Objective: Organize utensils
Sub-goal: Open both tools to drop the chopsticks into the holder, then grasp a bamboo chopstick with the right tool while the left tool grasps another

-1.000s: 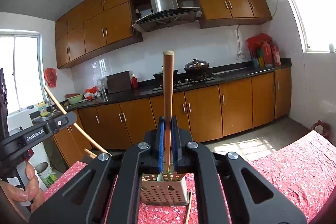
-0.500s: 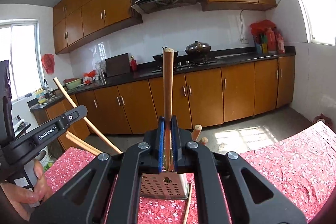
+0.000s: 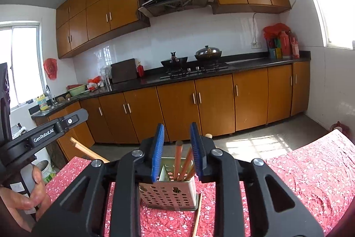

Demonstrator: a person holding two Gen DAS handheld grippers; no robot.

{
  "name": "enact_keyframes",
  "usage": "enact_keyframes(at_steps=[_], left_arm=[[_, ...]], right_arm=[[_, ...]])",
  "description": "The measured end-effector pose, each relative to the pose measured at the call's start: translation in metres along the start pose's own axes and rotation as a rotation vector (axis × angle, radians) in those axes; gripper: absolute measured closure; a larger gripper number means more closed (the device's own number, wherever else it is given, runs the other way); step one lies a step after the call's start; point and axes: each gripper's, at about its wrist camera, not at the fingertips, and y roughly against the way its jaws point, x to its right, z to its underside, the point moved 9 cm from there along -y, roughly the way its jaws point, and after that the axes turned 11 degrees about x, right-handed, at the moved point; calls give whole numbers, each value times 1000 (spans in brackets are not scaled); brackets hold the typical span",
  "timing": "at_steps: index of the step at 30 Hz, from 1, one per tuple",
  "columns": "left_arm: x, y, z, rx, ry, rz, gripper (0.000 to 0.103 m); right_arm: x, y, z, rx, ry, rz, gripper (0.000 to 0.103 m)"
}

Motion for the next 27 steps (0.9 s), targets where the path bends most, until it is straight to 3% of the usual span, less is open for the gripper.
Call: enact_keyframes(at_steps=[4, 8, 14, 20, 24, 27], left_arm=[[-20, 28, 1, -3, -3, -40, 74], [-56, 63, 33, -73, -23, -116, 65], [-112, 75, 129, -292, -37, -227, 64], [-134, 71, 201, -453, -8, -263, 64], [-134, 76, 224, -483, -1, -244, 64], [-126, 74, 231, -497, 11, -214, 64]], right_arm=[[13, 27, -8, 37, -17, 23, 72], [36, 50, 12, -2, -6, 89, 67], [61, 51, 121, -293, -18, 149, 67], [37, 41, 218, -554, -85, 82, 67], [18, 37, 248, -615, -66, 68, 69], [11, 31, 255, -628, -11, 74, 77]])
